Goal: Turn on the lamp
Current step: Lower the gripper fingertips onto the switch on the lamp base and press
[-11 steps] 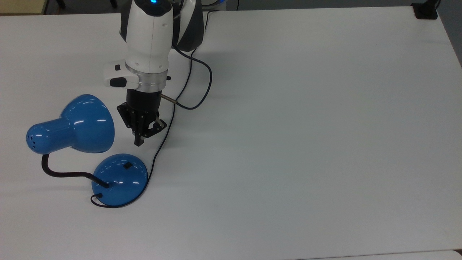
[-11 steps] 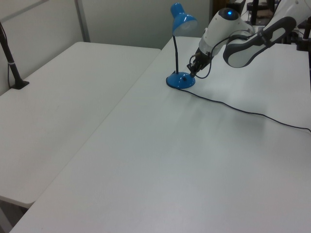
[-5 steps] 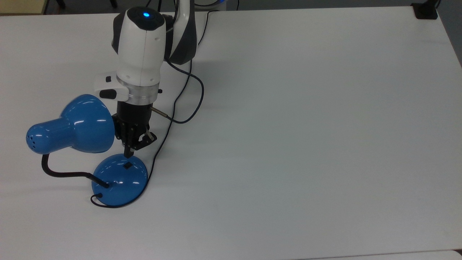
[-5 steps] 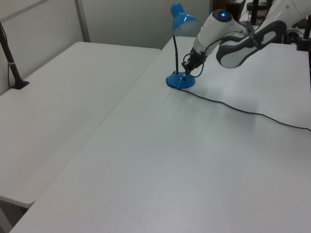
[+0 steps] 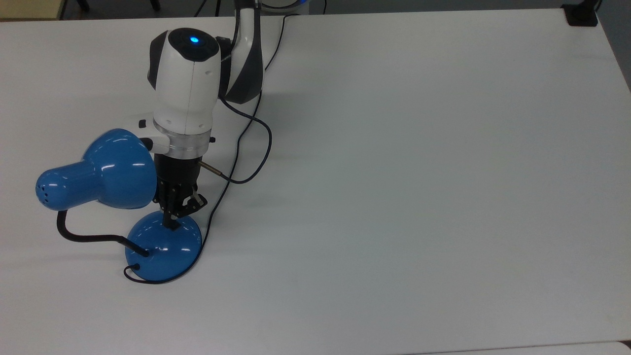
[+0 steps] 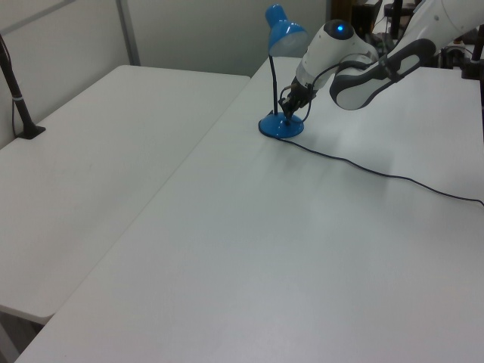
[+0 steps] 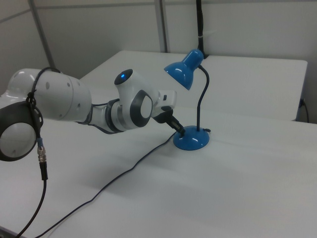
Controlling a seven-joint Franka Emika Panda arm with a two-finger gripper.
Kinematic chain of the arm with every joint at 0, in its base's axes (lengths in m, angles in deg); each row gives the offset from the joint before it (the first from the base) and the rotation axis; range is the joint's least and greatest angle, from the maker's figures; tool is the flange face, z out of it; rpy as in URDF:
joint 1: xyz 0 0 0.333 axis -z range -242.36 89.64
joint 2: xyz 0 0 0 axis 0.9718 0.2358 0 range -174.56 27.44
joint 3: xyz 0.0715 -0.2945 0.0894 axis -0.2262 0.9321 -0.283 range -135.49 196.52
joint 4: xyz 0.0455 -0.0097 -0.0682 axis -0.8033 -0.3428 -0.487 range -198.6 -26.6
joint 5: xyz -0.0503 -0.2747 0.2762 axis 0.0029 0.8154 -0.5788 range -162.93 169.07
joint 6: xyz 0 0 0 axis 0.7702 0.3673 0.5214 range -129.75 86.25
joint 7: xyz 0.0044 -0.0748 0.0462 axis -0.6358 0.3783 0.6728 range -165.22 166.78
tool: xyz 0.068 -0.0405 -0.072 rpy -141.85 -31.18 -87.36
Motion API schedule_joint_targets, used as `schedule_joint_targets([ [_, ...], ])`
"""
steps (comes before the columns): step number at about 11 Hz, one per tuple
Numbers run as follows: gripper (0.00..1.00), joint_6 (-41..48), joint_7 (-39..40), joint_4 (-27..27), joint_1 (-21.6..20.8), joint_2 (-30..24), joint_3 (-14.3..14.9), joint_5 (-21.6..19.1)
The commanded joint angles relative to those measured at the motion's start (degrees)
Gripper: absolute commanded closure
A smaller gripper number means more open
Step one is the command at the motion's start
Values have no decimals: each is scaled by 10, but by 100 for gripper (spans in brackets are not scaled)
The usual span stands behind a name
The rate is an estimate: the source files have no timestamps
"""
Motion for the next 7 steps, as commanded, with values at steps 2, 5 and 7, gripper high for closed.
schedule_joint_targets([
  [2,100,-11,-17,12,-5,12,8,22],
  [5,100,-11,-17,18,-4,20,8,28],
  [7,100,-11,-18,33,-4,32,8,31],
])
